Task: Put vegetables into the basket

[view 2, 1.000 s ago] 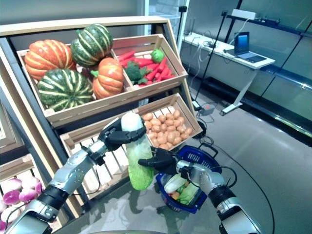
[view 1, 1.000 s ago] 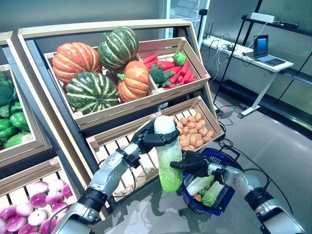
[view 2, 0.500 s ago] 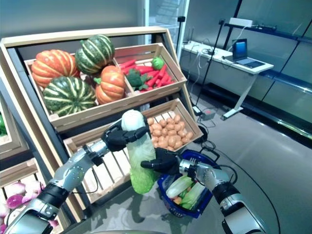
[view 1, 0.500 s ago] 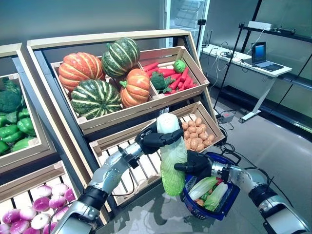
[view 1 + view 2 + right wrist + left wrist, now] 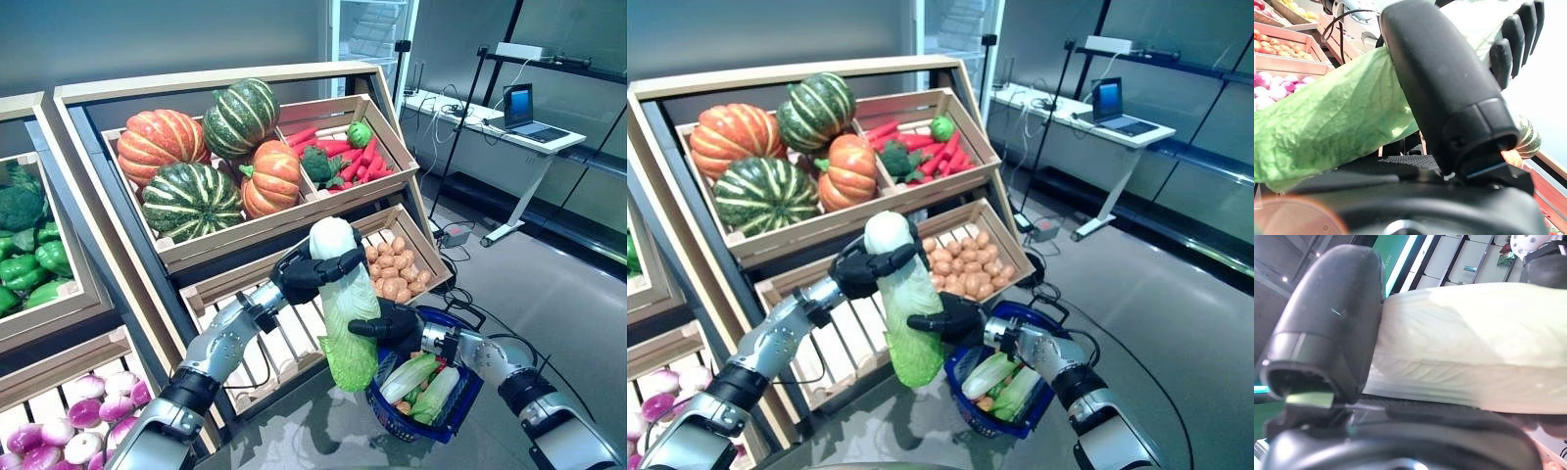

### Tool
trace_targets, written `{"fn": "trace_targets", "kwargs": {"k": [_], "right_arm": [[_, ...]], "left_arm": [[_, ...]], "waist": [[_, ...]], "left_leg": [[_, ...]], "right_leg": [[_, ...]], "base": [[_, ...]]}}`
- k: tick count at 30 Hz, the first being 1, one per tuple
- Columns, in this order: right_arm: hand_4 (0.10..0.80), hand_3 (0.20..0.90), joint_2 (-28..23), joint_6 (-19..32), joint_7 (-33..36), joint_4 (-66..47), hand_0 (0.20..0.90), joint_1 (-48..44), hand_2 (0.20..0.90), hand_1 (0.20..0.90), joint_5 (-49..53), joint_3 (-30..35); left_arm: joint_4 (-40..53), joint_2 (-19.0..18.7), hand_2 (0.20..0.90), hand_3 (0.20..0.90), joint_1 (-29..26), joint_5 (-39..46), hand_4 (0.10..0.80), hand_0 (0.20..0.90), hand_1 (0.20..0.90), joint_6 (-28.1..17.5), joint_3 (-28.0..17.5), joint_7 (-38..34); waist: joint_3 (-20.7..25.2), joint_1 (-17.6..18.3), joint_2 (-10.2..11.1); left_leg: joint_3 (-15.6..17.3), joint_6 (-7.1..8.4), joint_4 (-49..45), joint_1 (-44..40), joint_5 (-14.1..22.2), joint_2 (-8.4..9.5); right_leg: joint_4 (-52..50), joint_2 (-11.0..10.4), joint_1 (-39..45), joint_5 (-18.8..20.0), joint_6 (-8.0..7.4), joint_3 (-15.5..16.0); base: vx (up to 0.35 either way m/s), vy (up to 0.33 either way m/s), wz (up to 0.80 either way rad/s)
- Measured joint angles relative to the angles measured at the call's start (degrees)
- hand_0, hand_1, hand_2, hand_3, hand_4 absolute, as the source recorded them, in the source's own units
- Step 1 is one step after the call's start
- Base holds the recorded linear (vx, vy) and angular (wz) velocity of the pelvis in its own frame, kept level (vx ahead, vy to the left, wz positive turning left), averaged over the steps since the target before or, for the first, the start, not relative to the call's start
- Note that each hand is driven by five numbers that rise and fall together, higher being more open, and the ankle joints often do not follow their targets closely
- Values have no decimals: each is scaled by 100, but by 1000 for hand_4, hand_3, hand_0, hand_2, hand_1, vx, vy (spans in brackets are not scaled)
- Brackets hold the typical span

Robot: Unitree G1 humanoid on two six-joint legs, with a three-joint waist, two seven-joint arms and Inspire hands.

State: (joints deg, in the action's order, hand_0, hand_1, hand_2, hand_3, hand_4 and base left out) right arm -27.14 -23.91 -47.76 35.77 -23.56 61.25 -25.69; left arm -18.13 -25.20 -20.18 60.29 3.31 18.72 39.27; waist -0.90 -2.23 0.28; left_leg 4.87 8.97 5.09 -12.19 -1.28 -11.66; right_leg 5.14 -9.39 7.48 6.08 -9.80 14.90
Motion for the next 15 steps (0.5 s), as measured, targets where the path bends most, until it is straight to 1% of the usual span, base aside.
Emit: {"fn": "trace_targets", "kwargs": {"k": [1,2,8,9,15], "right_arm": [[400,300,0,0,1,-2,300,0,300,300,1,0],[400,300,0,0,2,-3,300,0,300,300,2,0],[400,300,-8,0,23,-3,300,0,300,300,11,1],[400,300,-11,0,26,-4,300,3,300,300,12,1],[400,300,9,1,91,-4,300,67,300,300,17,25]], "left_arm": [[0,1,582,582,0,7,588,582,582,-2,-1,0],[0,-1,900,900,0,10,800,900,900,-2,-3,-1],[-1,-11,900,900,0,5,800,900,900,-39,-4,-2],[-1,-67,900,900,1,-3,800,900,900,-48,-37,-5],[-2,-89,900,900,4,-205,800,900,900,-53,-40,-76]], "waist": [[3,0,-4],[5,0,-7],[13,3,-4],[24,6,-3],[27,76,0]], "left_leg": [[1,0,0,0,0,0],[1,0,0,2,0,0],[22,-2,0,31,1,0],[28,-1,0,50,1,2],[51,-2,0,57,2,2]], "right_leg": [[0,0,-1,0,0,0],[0,0,-3,0,0,-1],[0,1,-49,1,0,-23],[-1,2,-77,3,0,-35],[-1,6,-102,4,-3,-61]], "base": [[0,0,0],[0,0,0],[-2,1,-1],[-12,-1,-5],[-2,-1,-1]]}}
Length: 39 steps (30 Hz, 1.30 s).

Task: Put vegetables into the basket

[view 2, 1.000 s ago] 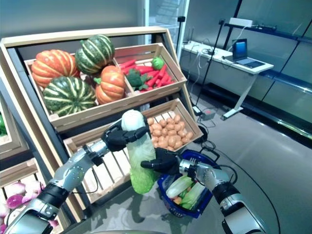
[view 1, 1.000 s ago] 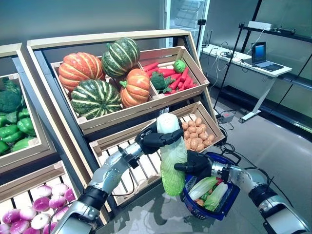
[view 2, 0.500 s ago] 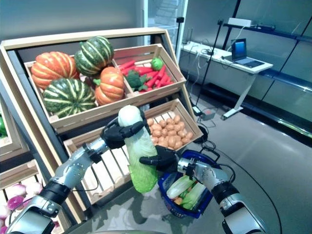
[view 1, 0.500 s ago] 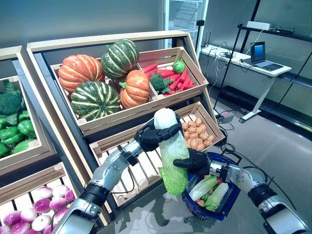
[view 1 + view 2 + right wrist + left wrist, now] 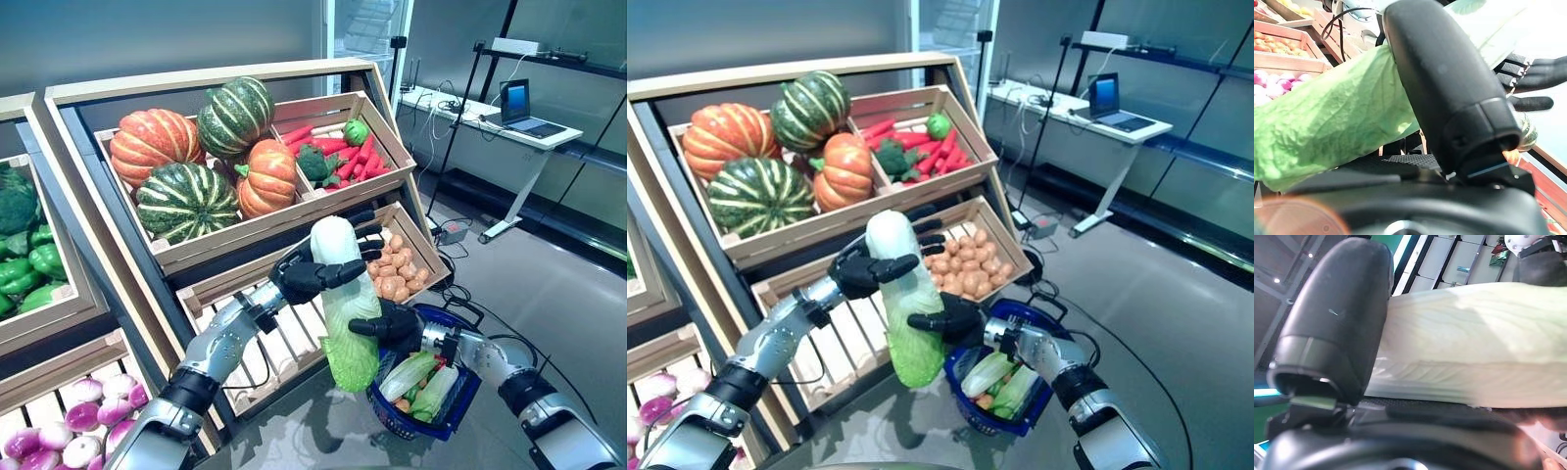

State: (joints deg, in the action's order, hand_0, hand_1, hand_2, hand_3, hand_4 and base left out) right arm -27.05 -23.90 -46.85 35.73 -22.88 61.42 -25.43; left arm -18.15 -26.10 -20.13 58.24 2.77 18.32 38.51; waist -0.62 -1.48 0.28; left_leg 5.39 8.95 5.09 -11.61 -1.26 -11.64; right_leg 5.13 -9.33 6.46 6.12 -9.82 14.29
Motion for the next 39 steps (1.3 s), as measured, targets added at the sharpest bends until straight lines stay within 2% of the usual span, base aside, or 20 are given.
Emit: {"fn": "trace_targets", "kwargs": {"k": [5,11,14,18,20,23,27,32,34,35,37,39], "right_arm": [[400,300,72,25,254,-76,300,251,300,300,45,117],[400,300,94,110,636,-58,300,1020,300,300,73,746],[400,300,64,183,752,78,300,1187,300,300,-16,759],[400,300,94,528,929,422,300,1367,300,300,-32,891],[400,300,290,766,1374,1134,300,1432,300,300,-5,1921],[400,300,101,1262,1941,1829,300,1433,300,300,50,2978],[400,300,-343,1570,2179,2259,300,1537,300,300,212,3503],[400,300,-222,1725,2717,2257,300,1670,300,300,140,3370],[400,300,-127,1786,2924,2257,300,1648,300,300,138,3296],[400,300,-55,1987,3143,2260,300,1551,300,300,147,3128],[400,300,15,2122,3432,2276,300,1172,300,300,147,3014],[400,300,3,2273,3716,2401,300,498,300,300,141,2909]], "left_arm": [[-2,-6,900,900,65,-226,800,900,900,3,4,-181],[-18,-21,900,900,564,-434,800,900,900,32,-27,-269],[-166,-9,900,900,721,-570,800,900,900,75,-25,-290],[-407,35,900,900,862,-626,800,900,900,73,-87,-320],[-570,59,900,900,1027,-631,800,900,900,19,-386,-304],[-887,5,900,900,1150,-636,800,900,900,-145,-853,-309],[-1289,-1,900,900,1243,-635,800,900,900,-329,-1294,-378],[-1246,91,900,900,1410,-691,800,900,900,-498,-1256,-615],[-1179,94,900,900,1411,-691,800,900,900,-504,-1226,-743],[-1102,100,900,900,1366,-687,800,900,900,-652,-1160,-899],[-970,64,900,900,1118,-686,800,900,900,-888,-1061,-1096],[-816,11,900,900,686,-677,800,900,900,-1069,-933,-1298]], "waist": [[0,42,0],[-4,64,-1],[-18,75,20],[-113,89,53],[-164,55,72],[-271,36,35],[-357,68,-25],[-471,36,-23],[-569,-29,-35],[-639,-74,-25],[-962,-99,14],[-1528,-108,7]], "left_leg": [[78,-9,2,-17,8,0],[168,-44,38,8,37,3],[212,-43,38,14,44,0],[284,-44,38,2,55,1],[284,-47,37,9,58,3],[283,-48,39,10,63,6],[286,-17,39,-3,64,-10],[290,-4,40,15,63,-13],[290,6,28,53,51,-13],[269,-6,-186,319,57,-5],[140,-10,-544,832,75,21],[2,-19,-1160,1420,172,31]], "right_leg": [[0,2,-11,0,0,-42],[4,10,-100,-1,0,-157],[10,17,-138,-1,0,-195],[19,23,-172,8,-5,-268],[20,21,-177,8,-6,-267],[21,19,-178,12,-14,-265],[21,44,-182,13,-15,-280],[22,43,-200,13,-12,-278],[-1,45,-245,32,9,-264],[-158,8,-502,40,39,-266],[-357,-47,-895,80,70,-249],[-811,-110,-1367,46,139,-239]], "base": [[17,-13,-4],[4,-18,-7],[9,-17,-7],[15,-15,-9],[15,-31,1],[17,-27,0],[51,-49,-3],[-55,-36,0],[-456,-77,-1],[-602,-94,3],[-382,-38,12],[-297,-12,14]]}}
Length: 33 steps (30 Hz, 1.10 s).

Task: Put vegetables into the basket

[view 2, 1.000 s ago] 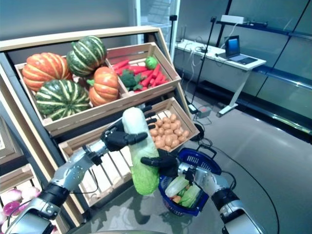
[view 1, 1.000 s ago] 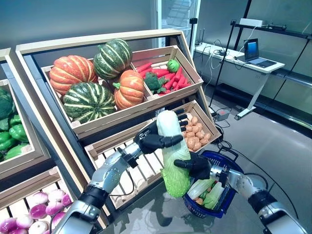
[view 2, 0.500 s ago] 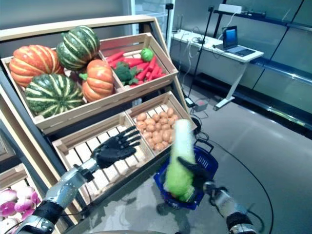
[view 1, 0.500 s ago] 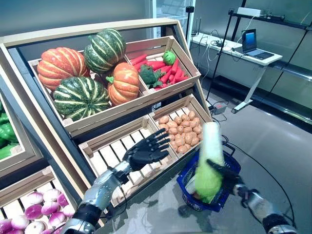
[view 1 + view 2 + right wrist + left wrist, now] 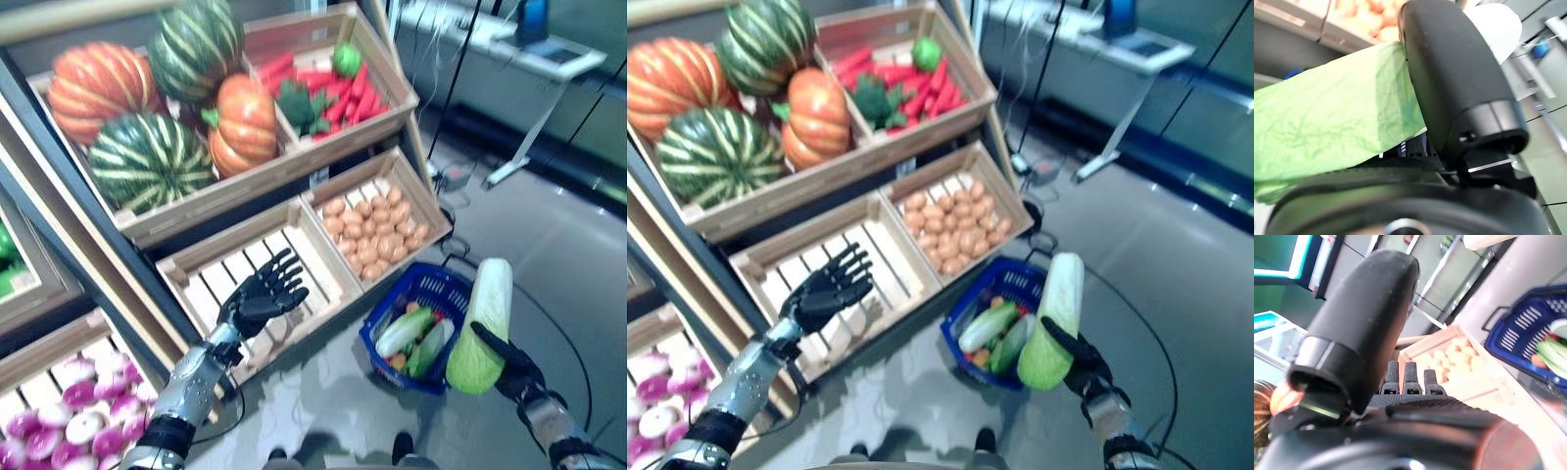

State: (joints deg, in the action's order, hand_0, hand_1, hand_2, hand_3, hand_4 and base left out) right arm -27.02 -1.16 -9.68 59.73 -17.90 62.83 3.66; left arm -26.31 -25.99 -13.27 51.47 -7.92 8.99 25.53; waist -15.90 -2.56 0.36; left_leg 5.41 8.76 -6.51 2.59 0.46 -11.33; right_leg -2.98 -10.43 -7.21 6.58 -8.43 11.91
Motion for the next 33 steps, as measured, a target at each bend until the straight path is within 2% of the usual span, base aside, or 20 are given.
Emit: {"fn": "trace_targets", "kwargs": {"k": [2,3,5,6,7,8,9,10,16,22,23,33], "right_arm": [[400,300,-88,156,293,108,300,-862,300,300,-15,-51],[400,300,-100,178,319,111,300,-1004,300,300,-16,-50],[400,300,-230,186,343,180,300,-1380,300,300,-39,-65],[400,300,-394,188,344,337,300,-1645,300,300,-46,-104],[400,300,-502,203,357,374,300,-1751,300,300,-44,-92],[400,300,-578,216,357,414,300,-1789,300,300,-45,-92],[400,300,-647,218,360,471,300,-1838,300,300,-47,-114],[400,300,-695,219,374,580,300,-1990,300,300,-46,-146],[400,300,-820,218,482,791,300,-2291,300,300,-44,-205],[400,300,-854,218,666,800,300,-2574,300,300,-41,-225],[800,900,-854,219,690,800,900,-2631,900,900,-41,-225],[800,900,-1011,217,968,732,900,-2937,900,900,13,-226]], "left_arm": [[226,-45,900,900,-523,31,800,900,900,-107,170,-180],[267,-43,900,900,-594,37,800,900,900,-110,199,-216],[423,-55,900,900,-791,62,800,900,900,-146,312,-324],[560,-55,900,900,-886,86,800,900,900,-203,387,-380],[632,-78,900,900,-978,110,800,900,900,-249,442,-390],[678,-107,900,900,-1039,115,800,900,900,-303,449,-420],[710,-174,900,900,-1092,130,800,900,900,-358,461,-459],[712,-220,900,900,-1091,264,800,900,900,-419,460,-523],[733,-243,900,900,-1222,572,800,900,900,-560,490,-569],[864,-266,900,900,-1248,748,800,900,900,-626,610,-595],[864,-269,900,900,-1248,779,800,900,900,-627,631,-604],[1054,-362,900,900,-1243,1231,800,900,900,-632,660,-610]], "waist": [[-643,-24,-46],[-745,-6,-58],[-1044,-3,-106],[-1136,-1,-161],[-1196,-85,-169],[-1216,-108,-163],[-1270,-88,-83],[-1305,-105,-153],[-1400,-121,-246],[-1409,-125,-264],[-1412,-125,-272],[-1411,-110,-273]], "left_leg": [[-97,-73,-957,754,304,-30],[-131,-88,-1118,875,352,-30],[-201,-148,-1724,1268,556,-29],[-226,-268,-2163,1642,740,-69],[-183,-230,-2446,1892,811,-122],[-223,-186,-2770,2181,899,-106],[-217,-189,-3045,2349,962,18],[-317,-179,-3354,2580,1059,21],[-449,-270,-4772,3638,1598,148],[-563,-297,-5658,4316,1918,154],[-586,-293,-5731,4404,1928,157],[-693,-255,-5952,4659,1953,208]], "right_leg": [[-611,-95,-571,-149,106,0],[-721,-108,-651,-172,122,-1],[-1155,-199,-949,-332,78,-4],[-1511,-271,-1257,-423,66,6],[-2441,-390,-1635,-827,173,-23],[-3531,-507,-1976,-1486,370,-21],[-3749,-656,-2061,-1863,112,-38],[-4025,-708,-2253,-1983,195,-37],[-5338,-984,-3256,-2442,127,-339],[-6137,-1092,-3888,-2727,116,-517],[-6210,-1096,-3964,-2745,119,-528],[-6515,-1148,-4217,-2861,167,-535]], "base": [[-216,6,6],[-215,23,7],[-141,29,10],[-165,26,0],[-186,31,14],[-163,26,31],[-110,20,39],[-122,17,26],[-38,1,7],[-31,-9,4],[-24,-12,5],[30,-4,3]]}}
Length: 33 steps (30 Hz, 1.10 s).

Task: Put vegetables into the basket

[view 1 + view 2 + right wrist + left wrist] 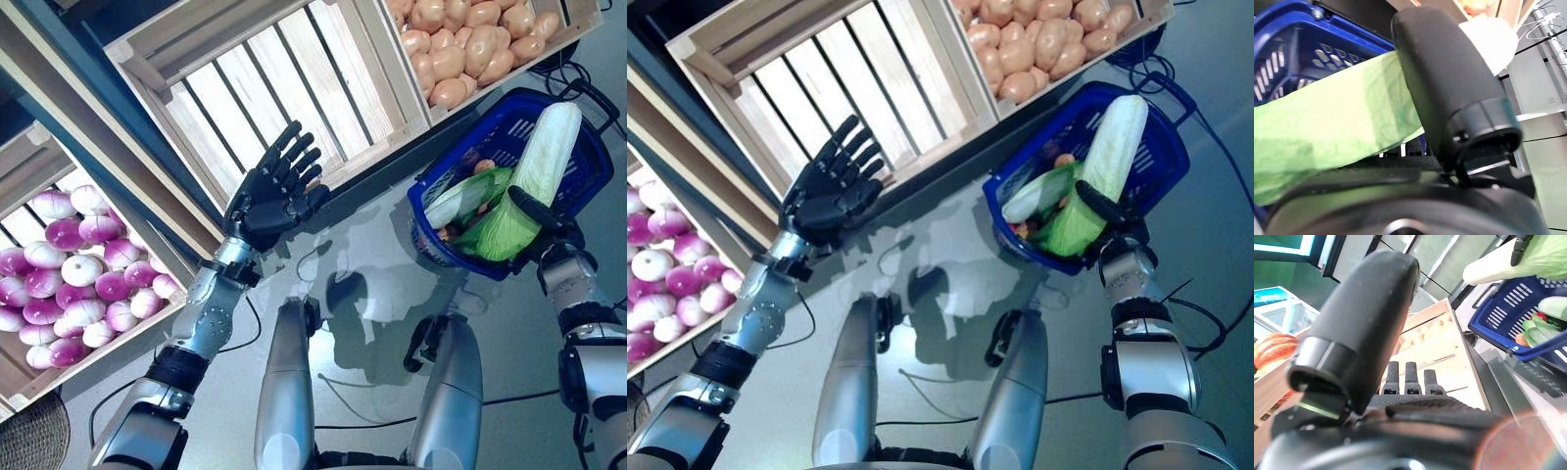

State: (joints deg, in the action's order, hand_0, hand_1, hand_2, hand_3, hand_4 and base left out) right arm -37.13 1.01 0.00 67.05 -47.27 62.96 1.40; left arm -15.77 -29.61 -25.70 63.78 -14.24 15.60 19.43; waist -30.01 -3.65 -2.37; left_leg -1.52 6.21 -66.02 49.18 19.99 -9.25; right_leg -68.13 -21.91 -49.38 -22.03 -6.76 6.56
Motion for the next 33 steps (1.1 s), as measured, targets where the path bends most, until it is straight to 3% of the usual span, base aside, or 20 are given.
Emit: {"fn": "trace_targets", "kwargs": {"k": [12,18,28,30,33], "right_arm": [[800,900,-305,-49,-1,-1,900,13,900,900,3,6],[800,900,-333,-62,-4,-31,900,41,900,900,27,28],[800,900,-359,-73,-82,-272,900,187,900,900,22,82],[800,900,67,-42,-136,-706,900,626,900,900,-6,227],[800,900,707,-22,-250,-1169,900,1324,900,900,-6,167]], "left_arm": [[-4,-38,900,900,53,14,800,900,900,0,-12,17],[5,-104,900,900,62,245,800,900,900,1,-41,105],[49,-115,900,900,31,97,800,900,900,73,-134,165],[-159,-31,900,900,192,-346,800,900,900,184,-149,149],[-256,72,900,900,611,-805,800,900,900,315,-107,149]], "waist": [[6,15,2],[20,76,20],[69,75,90],[196,73,168],[908,89,315]], "left_leg": [[24,20,142,-324,11,-108],[106,41,802,-1043,-82,-172],[436,90,2387,-2581,-407,-171],[571,117,3136,-3338,-607,-185],[691,129,3970,-3772,-855,-179]], "right_leg": [[170,99,316,21,-2,28],[841,165,1040,148,-34,197],[2354,288,2507,494,-212,485],[3108,465,3180,727,-222,543],[3917,646,3545,992,-307,571]], "base": [[9,10,-2],[46,17,-4],[98,4,-4],[223,-4,-21],[170,9,-17]]}}
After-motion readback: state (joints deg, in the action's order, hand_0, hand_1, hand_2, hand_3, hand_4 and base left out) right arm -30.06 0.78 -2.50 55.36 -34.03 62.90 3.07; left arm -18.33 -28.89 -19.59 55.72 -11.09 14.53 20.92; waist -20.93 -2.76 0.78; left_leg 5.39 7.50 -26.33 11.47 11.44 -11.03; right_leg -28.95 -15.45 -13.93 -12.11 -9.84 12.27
